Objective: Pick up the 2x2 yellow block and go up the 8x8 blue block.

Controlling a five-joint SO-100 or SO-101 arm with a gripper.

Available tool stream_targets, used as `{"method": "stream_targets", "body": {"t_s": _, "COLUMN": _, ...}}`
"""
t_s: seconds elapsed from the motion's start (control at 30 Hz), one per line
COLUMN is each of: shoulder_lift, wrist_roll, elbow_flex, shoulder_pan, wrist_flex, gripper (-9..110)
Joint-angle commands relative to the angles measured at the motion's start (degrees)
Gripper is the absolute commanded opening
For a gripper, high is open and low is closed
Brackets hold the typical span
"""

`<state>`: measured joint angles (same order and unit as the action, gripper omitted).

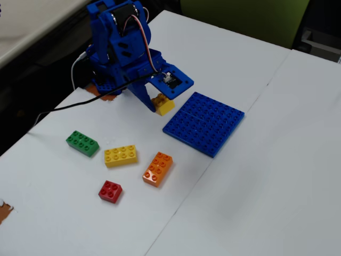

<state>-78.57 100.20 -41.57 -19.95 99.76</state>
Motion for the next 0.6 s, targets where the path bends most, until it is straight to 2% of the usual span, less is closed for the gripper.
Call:
{"method": "stream_targets", "body": {"t_s": 0.0, "shoulder_lift": -3.5, "wrist_roll": -3.7, "elbow_flex": 4.2, "shoulder_pan": 4.0, "wrist_flex": 0.3, "gripper": 0}}
{"method": "stream_targets", "body": {"t_s": 0.37, "shoulder_lift": -0.5, "wrist_roll": -13.9, "elbow_flex": 8.9, "shoulder_pan": 14.7, "wrist_flex": -0.9, "gripper": 0}}
{"method": "stream_targets", "body": {"t_s": 0.57, "shoulder_lift": 4.1, "wrist_roll": -14.6, "elbow_flex": 10.5, "shoulder_pan": 18.8, "wrist_flex": -2.5, "gripper": 0}}
